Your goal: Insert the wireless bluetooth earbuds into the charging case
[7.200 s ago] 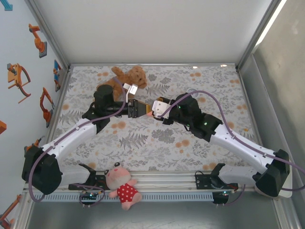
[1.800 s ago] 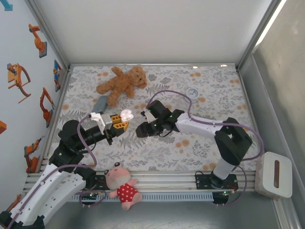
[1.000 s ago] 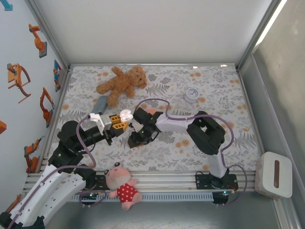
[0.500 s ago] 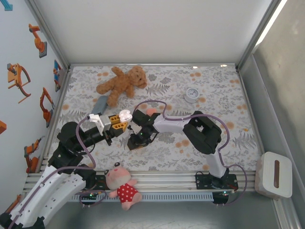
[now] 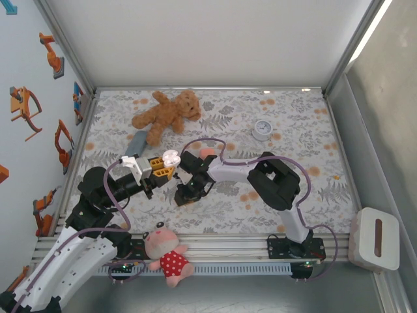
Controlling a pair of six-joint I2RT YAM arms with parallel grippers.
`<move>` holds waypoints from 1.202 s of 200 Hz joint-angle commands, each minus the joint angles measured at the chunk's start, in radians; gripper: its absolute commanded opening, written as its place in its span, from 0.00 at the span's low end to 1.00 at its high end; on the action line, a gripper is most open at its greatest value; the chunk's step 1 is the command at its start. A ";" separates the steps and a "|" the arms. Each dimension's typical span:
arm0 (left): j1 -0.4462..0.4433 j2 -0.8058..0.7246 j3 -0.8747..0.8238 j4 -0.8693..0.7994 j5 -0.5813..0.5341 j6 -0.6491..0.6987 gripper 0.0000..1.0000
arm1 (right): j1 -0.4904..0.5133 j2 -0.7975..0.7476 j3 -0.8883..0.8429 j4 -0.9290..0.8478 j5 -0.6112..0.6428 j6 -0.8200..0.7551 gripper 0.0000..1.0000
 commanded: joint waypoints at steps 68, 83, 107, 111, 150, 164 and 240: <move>-0.005 -0.005 -0.005 0.011 -0.005 0.012 0.00 | 0.013 0.028 0.011 -0.025 -0.001 -0.018 0.21; -0.006 -0.005 -0.006 0.010 -0.007 0.013 0.00 | 0.013 0.026 0.012 -0.027 -0.002 -0.021 0.20; -0.006 -0.003 -0.006 0.009 -0.010 0.012 0.00 | 0.013 0.023 0.013 -0.030 -0.002 -0.024 0.18; -0.006 -0.003 -0.006 0.009 -0.009 0.013 0.00 | 0.013 0.022 0.012 -0.030 -0.003 -0.024 0.18; -0.006 -0.001 -0.005 0.009 -0.010 0.013 0.00 | 0.013 0.007 0.007 -0.011 -0.002 -0.021 0.17; -0.006 -0.001 -0.005 0.010 -0.010 0.013 0.00 | 0.012 0.004 0.005 -0.006 -0.006 -0.021 0.16; -0.006 -0.004 -0.006 0.007 -0.013 0.014 0.00 | 0.013 -0.016 -0.019 0.012 0.005 -0.017 0.14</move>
